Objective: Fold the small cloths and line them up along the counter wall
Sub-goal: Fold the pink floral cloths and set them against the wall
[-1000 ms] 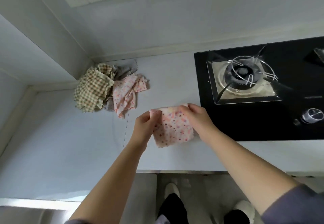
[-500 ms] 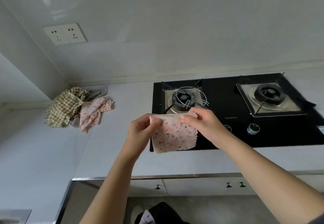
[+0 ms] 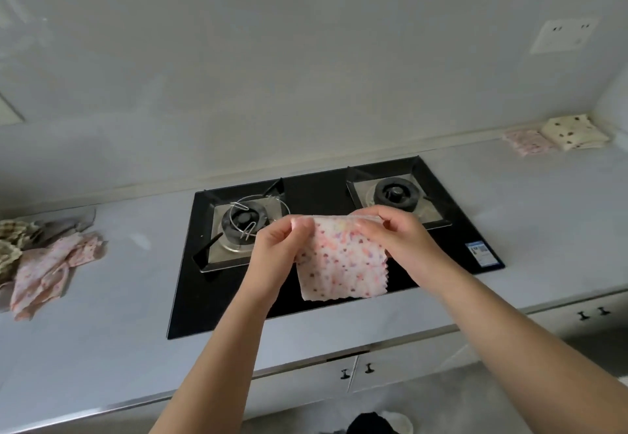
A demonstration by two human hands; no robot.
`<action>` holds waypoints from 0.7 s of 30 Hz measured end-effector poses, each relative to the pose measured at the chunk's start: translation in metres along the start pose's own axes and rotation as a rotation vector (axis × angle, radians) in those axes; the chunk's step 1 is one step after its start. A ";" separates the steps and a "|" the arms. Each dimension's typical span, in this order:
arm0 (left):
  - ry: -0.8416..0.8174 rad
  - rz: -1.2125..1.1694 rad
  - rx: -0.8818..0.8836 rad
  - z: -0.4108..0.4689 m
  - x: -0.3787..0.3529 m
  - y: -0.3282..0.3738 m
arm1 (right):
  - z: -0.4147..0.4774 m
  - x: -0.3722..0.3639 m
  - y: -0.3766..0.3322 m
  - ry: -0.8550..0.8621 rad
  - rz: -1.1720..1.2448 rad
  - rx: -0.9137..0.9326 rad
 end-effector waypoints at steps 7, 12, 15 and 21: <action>-0.074 -0.066 0.025 0.069 -0.125 -0.013 | 0.015 0.134 0.036 0.153 0.091 -0.062; -0.073 -0.197 0.174 0.124 -0.229 -0.035 | 0.034 0.238 0.067 0.119 0.302 -0.275; -0.070 -0.368 0.284 0.151 -0.286 -0.035 | 0.042 0.292 0.078 0.131 0.280 -0.371; -0.288 -0.427 0.419 0.199 -0.394 -0.042 | 0.067 0.394 0.096 0.367 0.398 -0.387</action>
Point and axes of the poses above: each hand's wrist, its own z-axis towards the middle knuckle, its own x-axis out of the back of the hand, y = z × x, the point moved 3 cm from there along z, towards the middle knuckle, and after that the axes turned 9 degrees about -x, right-handed, at the moved point
